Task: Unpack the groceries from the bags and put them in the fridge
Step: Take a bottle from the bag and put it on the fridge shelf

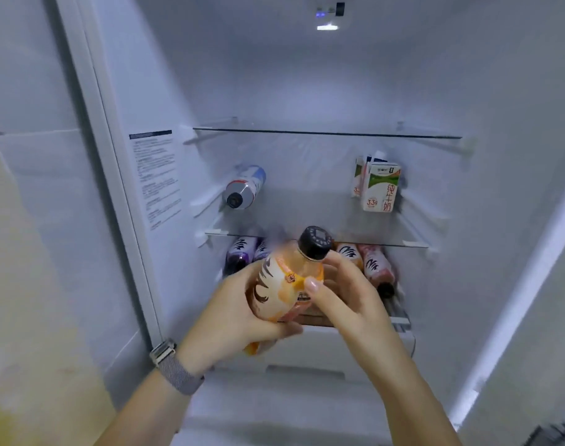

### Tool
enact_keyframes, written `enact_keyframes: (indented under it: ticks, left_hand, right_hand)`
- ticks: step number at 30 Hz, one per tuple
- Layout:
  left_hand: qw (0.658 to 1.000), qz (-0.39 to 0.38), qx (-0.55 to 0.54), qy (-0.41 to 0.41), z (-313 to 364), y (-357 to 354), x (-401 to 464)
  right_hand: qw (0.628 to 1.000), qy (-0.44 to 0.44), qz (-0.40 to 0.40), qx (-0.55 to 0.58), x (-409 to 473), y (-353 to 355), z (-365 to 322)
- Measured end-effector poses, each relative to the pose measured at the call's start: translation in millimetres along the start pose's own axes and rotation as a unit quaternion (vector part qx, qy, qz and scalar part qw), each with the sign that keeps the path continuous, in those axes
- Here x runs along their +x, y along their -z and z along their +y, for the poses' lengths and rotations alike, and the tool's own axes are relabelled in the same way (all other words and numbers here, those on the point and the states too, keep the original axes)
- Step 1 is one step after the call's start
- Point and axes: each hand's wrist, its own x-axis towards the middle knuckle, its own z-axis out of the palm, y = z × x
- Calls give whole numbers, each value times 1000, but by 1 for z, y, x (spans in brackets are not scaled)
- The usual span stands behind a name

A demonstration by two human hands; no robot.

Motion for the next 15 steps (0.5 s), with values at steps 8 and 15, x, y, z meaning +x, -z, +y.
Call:
enact_keyframes:
  ticks: [8, 15]
  left_hand:
    - [963, 43, 176, -197, 9, 34, 63]
    - [952, 47, 189, -236, -16, 36, 112]
  right_hand:
    - [996, 70, 55, 4, 30, -4, -27]
    - [992, 55, 101, -52, 56, -21, 13]
